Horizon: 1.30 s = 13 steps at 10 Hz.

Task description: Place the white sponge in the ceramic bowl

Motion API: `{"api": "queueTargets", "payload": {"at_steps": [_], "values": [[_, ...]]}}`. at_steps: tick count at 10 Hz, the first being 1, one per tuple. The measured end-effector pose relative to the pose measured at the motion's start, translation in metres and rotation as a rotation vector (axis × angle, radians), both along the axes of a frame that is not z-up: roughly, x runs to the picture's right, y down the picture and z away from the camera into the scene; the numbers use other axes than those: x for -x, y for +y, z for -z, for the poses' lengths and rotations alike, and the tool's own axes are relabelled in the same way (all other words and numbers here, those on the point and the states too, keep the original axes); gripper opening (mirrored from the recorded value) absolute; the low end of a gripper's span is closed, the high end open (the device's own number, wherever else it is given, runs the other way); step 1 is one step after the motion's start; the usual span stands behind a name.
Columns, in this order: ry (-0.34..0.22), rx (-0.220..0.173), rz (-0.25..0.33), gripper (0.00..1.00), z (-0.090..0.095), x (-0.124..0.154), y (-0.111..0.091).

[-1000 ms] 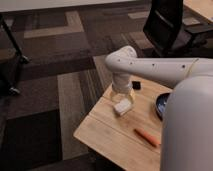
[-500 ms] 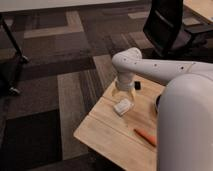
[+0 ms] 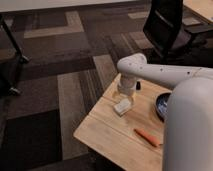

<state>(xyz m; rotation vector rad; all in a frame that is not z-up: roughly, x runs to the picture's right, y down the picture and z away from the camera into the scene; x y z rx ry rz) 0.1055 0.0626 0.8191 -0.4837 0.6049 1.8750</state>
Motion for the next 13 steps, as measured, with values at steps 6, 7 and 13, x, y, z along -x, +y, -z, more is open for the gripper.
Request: {"api": "queueTargets", "payload": {"at_steps": [6,7,13], "values": [[-0.037,0.025,0.057,0.65,-0.013,0.001,0.02],[-0.028,0.027,0.056,0.65,-0.014,-0.004,0.02],[-0.026,0.045,0.102,0.65,-0.025,-0.007,0.03]]}}
